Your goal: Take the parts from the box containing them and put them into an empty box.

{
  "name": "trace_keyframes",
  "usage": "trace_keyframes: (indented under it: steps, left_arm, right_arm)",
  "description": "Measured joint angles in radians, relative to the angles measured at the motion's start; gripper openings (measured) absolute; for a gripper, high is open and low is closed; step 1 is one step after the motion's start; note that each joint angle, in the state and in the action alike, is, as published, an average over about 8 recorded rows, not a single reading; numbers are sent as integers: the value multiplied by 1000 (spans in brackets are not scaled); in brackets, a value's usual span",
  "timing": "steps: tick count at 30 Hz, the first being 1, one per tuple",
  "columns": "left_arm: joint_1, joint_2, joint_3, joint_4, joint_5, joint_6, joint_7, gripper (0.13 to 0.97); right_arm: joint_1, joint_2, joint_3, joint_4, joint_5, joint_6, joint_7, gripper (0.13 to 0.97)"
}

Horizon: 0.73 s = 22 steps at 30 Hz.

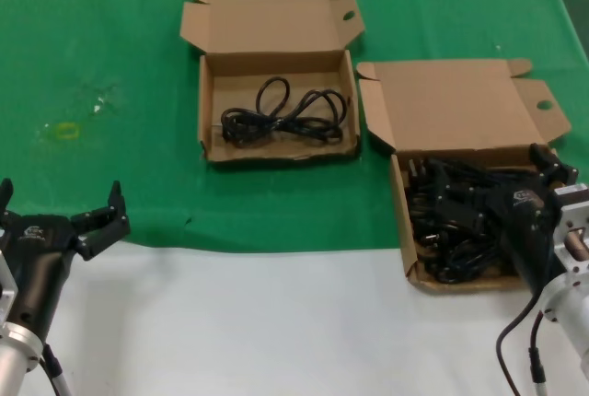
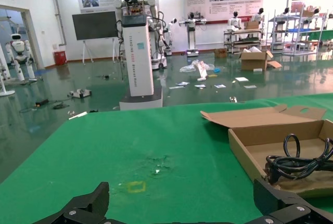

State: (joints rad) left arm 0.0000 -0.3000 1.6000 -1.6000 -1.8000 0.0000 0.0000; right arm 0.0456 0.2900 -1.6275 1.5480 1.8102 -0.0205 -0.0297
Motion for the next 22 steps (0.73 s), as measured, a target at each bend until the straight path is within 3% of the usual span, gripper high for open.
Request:
trace_keyframes:
  steps: [22]
  left_arm:
    - [0, 0, 0, 0, 0, 0, 0, 966]
  right_arm:
    - [0, 0, 0, 0, 0, 0, 0, 966]
